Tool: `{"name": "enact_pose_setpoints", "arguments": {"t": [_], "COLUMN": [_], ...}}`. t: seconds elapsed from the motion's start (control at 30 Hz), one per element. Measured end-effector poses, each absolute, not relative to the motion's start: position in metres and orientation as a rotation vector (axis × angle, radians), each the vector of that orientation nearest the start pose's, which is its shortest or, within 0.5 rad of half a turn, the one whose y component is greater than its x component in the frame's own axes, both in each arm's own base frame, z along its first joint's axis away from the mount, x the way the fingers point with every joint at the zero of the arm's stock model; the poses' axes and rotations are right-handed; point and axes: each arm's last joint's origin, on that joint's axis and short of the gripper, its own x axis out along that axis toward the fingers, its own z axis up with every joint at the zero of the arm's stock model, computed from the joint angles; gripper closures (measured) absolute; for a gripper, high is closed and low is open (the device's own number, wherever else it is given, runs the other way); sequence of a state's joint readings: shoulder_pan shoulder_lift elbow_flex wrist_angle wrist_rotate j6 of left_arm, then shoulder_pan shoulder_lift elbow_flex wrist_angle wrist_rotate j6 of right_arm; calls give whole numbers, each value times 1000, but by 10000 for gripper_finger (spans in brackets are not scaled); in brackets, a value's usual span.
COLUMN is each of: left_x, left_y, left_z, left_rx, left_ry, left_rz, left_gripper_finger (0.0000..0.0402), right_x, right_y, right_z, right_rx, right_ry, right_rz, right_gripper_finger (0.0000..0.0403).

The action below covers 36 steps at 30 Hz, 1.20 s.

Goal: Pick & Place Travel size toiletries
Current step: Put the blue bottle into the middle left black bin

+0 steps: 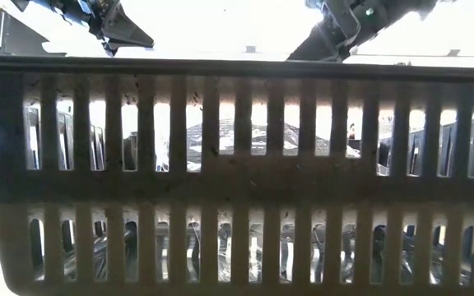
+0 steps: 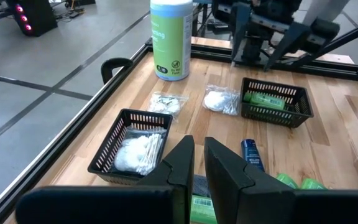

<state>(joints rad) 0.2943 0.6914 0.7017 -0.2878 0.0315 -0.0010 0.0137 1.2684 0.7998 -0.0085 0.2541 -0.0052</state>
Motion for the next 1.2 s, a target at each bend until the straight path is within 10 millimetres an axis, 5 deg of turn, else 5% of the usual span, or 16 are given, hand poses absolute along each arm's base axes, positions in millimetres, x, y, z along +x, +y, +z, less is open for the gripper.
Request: {"name": "enact_pose_setpoints", "arguments": {"t": [0.67, 1.2], "left_x": [148, 148], "left_y": [44, 44], "left_z": [308, 308], "left_rx": [-46, -46], "left_ry": [274, 275], "left_rz": [261, 261], "left_gripper_finger": [368, 368], "right_x": [325, 334], "right_y": [-6, -4], "right_z": [202, 161], "right_rx": [-75, -69], "right_ry": [865, 1003], "right_rz": [-46, 71], "right_gripper_finger": [159, 161]}}
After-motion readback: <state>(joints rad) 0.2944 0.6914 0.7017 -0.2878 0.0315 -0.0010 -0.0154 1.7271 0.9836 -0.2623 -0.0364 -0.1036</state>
